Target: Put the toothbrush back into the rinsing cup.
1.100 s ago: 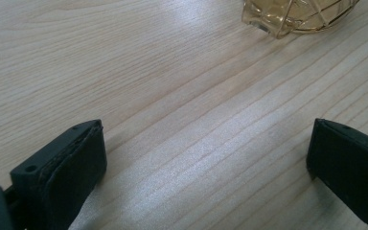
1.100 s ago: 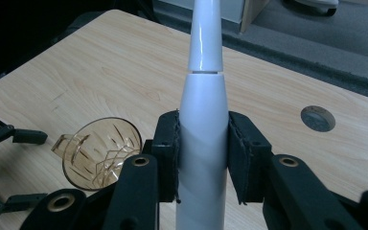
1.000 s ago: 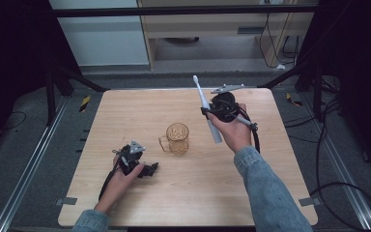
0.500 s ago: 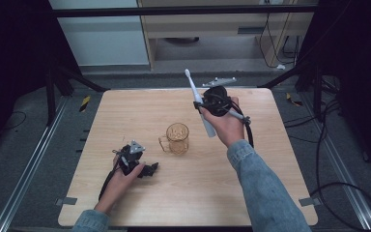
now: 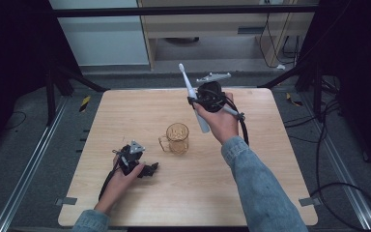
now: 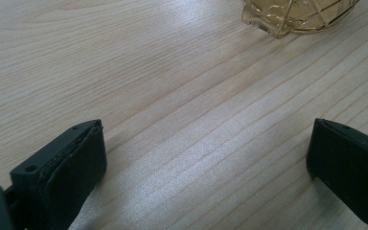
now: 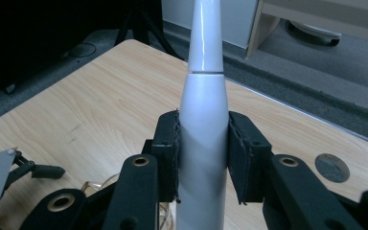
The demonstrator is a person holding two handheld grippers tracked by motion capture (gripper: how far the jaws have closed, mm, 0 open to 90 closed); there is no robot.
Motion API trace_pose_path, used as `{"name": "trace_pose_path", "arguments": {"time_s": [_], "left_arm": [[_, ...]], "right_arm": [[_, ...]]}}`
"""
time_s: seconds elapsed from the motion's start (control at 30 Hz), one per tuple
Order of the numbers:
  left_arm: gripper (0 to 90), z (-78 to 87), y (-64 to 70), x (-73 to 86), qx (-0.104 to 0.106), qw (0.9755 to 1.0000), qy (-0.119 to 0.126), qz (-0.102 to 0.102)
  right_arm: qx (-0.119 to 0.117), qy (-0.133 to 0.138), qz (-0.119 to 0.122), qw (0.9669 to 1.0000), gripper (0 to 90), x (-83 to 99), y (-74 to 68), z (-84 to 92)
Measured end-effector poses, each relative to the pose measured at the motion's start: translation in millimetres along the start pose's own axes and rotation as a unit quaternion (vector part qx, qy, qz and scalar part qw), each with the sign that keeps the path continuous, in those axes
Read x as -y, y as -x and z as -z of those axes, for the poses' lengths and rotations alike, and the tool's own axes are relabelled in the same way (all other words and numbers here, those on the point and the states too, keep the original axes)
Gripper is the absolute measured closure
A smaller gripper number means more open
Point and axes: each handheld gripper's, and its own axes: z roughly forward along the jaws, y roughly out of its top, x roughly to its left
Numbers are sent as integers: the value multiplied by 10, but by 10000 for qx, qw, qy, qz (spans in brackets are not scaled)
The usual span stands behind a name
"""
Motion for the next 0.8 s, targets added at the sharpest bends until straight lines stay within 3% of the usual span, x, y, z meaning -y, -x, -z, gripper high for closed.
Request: {"name": "trace_pose_path", "arguments": {"time_s": [0.8], "left_arm": [[0, 0, 0, 0, 4, 10000, 0, 1]], "right_arm": [[-127, 389, -49, 9991, 670, -130, -207, -190]]}}
